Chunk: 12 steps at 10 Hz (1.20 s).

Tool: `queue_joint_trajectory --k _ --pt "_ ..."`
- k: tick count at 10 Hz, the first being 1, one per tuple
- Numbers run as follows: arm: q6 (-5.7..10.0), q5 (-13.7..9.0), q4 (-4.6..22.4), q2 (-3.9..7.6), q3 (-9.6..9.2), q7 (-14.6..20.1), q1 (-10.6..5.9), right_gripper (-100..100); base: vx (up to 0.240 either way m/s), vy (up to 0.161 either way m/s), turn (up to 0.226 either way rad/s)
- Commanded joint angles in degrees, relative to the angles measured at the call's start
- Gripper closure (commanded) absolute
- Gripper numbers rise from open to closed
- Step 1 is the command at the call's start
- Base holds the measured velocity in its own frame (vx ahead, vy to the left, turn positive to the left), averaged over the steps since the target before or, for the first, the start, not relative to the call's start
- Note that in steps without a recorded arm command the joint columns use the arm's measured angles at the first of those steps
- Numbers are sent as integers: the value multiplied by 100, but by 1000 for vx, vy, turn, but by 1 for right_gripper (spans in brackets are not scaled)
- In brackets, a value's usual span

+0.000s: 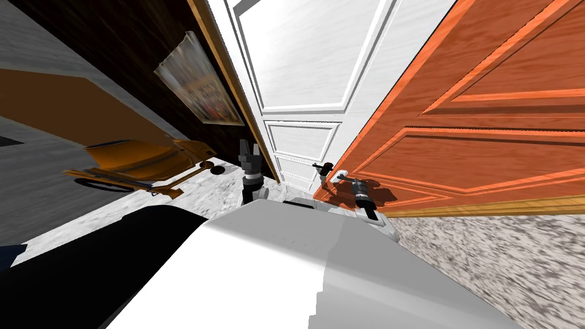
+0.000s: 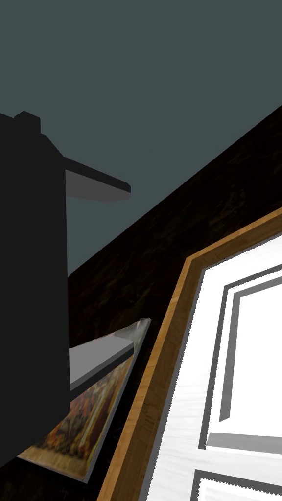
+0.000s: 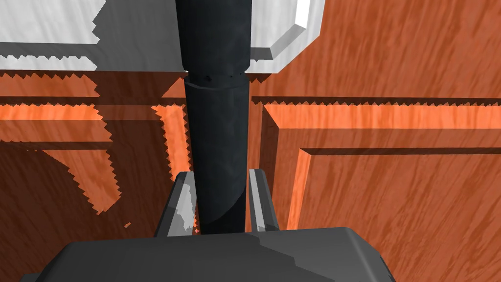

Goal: Pull the door open

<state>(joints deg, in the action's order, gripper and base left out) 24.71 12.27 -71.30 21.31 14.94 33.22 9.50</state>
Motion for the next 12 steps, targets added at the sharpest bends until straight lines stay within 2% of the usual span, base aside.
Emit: queue_joint_trajectory --k 1,6,7,8,9,12 --pt "96 32 -25 62 -81 111 119 100 -178 -13 106" --pt "465 137 -184 295 -411 505 366 100 -200 -71 155" --pt "403 108 -122 312 -299 452 336 100 -93 -41 28" --pt "559 143 -149 378 -337 561 465 100 -149 -50 114" --pt "599 151 -156 395 -345 586 495 100 -198 -55 166" --pt "885 205 -204 511 -397 760 700 100 -186 -65 134"
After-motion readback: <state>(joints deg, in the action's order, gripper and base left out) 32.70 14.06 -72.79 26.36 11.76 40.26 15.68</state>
